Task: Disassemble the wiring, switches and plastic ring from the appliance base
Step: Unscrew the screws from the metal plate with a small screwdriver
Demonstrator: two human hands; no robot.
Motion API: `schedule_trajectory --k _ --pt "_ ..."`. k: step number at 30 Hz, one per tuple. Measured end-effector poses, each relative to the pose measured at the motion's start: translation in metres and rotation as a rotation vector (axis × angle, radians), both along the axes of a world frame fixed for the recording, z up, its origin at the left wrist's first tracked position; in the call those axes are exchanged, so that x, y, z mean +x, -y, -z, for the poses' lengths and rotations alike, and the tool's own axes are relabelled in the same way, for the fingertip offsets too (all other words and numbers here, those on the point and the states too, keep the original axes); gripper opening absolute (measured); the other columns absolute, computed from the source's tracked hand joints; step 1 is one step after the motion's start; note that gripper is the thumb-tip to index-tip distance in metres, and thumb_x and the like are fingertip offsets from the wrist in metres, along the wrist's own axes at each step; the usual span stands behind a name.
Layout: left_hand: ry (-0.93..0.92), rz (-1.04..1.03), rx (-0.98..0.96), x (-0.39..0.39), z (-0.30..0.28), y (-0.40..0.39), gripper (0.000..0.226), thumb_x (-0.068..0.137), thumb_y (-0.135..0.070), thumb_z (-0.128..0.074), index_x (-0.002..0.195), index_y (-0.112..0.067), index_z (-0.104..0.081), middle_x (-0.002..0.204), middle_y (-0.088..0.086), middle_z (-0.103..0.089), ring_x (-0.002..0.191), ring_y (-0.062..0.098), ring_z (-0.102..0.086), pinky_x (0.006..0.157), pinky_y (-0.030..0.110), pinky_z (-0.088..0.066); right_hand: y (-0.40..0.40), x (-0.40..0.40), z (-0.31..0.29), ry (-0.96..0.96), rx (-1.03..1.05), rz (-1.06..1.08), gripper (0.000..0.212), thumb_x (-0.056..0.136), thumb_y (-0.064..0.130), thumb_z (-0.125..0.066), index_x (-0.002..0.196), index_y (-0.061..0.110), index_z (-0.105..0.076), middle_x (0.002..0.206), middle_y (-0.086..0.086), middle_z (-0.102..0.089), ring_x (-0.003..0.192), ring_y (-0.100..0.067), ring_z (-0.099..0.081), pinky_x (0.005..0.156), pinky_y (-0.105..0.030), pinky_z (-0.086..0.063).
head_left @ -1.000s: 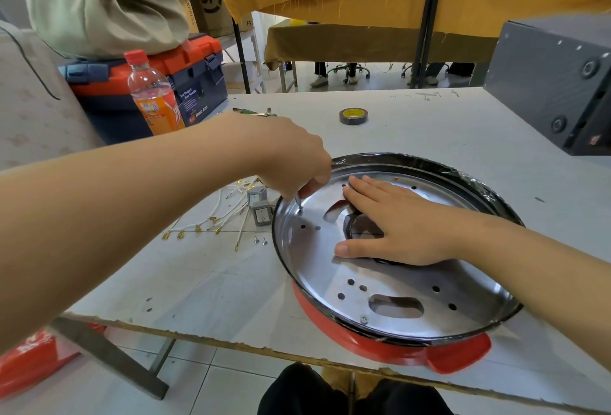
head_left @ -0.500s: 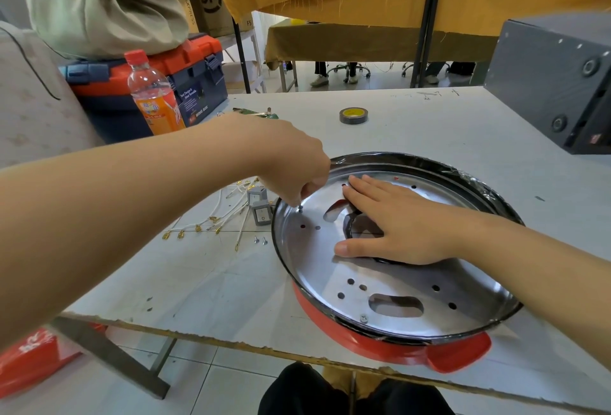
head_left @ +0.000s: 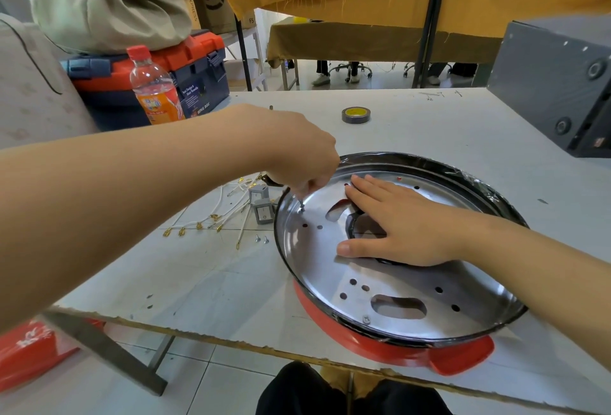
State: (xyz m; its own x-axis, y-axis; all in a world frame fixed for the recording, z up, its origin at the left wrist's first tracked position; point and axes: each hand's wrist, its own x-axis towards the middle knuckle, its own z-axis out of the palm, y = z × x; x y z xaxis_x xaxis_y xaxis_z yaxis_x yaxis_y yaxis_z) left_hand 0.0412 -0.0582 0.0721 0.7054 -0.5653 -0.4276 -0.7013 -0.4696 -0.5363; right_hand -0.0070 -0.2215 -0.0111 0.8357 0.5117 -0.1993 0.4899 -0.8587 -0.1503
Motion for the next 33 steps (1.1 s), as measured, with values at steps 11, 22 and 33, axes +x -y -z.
schedule_trajectory --k 11,22,33 --pt "-0.028 0.032 -0.105 0.001 0.007 -0.021 0.006 0.088 -0.034 -0.060 0.085 -0.031 -0.056 0.083 -0.008 -0.056 0.070 0.010 -0.051 0.055 0.024 -0.034 0.000 0.002 0.001 -0.003 0.009 0.000 0.122 0.052 0.092 -0.010 0.151 0.024 0.008 0.158 0.007 0.017 0.144 -0.009 0.015 0.114 -0.028 0.005" --pt "-0.009 0.119 -0.151 0.004 0.003 -0.024 0.013 0.093 -0.033 -0.055 0.090 -0.030 -0.067 0.071 -0.014 -0.048 0.077 0.015 -0.055 0.060 0.025 -0.036 0.000 0.001 0.000 -0.001 0.007 0.004 0.120 0.053 0.090 -0.011 0.151 0.024 0.008 0.158 0.006 0.017 0.144 -0.009 0.016 0.115 -0.028 0.005" --pt "-0.118 0.007 -0.241 0.003 -0.002 -0.032 0.013 0.086 -0.014 -0.061 0.089 -0.026 -0.065 0.087 -0.007 -0.058 0.076 0.006 -0.051 0.063 0.015 -0.038 -0.001 0.000 -0.002 -0.006 -0.001 0.005 0.118 0.054 0.089 -0.011 0.151 0.024 0.009 0.158 0.006 0.018 0.144 -0.009 0.016 0.115 -0.027 0.006"
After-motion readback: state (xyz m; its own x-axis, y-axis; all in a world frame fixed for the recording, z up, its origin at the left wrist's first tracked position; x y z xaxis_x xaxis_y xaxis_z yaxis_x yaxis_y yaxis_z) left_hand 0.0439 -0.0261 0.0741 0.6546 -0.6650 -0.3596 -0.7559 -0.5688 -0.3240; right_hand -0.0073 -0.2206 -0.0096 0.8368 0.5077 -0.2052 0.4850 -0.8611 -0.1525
